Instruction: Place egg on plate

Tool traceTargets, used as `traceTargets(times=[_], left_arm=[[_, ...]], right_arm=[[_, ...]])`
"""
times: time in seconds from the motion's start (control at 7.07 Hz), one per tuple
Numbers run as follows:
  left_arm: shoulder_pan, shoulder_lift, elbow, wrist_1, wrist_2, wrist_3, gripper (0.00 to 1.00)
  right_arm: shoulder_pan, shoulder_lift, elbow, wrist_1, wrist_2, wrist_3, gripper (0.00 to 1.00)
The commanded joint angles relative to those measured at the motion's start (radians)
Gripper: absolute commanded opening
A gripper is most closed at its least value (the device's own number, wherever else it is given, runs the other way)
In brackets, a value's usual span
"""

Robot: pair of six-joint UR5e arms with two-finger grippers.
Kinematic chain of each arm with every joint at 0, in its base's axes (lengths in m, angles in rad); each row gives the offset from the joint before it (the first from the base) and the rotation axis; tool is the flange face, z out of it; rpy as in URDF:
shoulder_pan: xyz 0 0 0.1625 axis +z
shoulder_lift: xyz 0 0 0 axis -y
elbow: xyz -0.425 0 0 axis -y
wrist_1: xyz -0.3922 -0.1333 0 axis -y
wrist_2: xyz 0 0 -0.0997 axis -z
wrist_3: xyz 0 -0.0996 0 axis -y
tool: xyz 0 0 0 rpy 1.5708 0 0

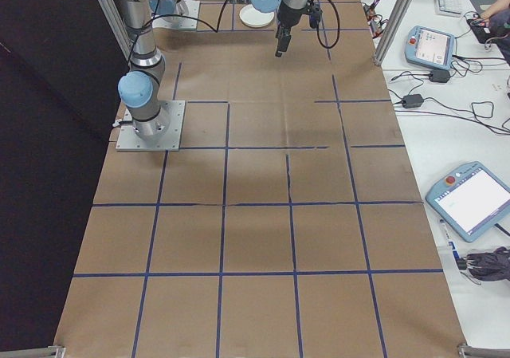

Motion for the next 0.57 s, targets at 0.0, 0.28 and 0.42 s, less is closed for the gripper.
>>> traceTargets(times=[0.0, 0.28, 0.42], left_arm=[[0.009, 0.024, -0.002, -0.016, 0.005, 0.001, 1.0], [0.087, 0.009, -0.029, -0.002, 0.003, 0.004, 1.0], [0.17, -0.005, -0.08, 0.006, 0.029, 0.061, 1.0]], right_arm=[[0.0, -0.001, 0.0, 0.0, 0.0, 0.0, 1.0], [0.0, -0.001, 0.0, 0.0, 0.0, 0.0, 1.0], [0.0, -0.001, 0.0, 0.0, 0.0, 0.0, 1.0]])
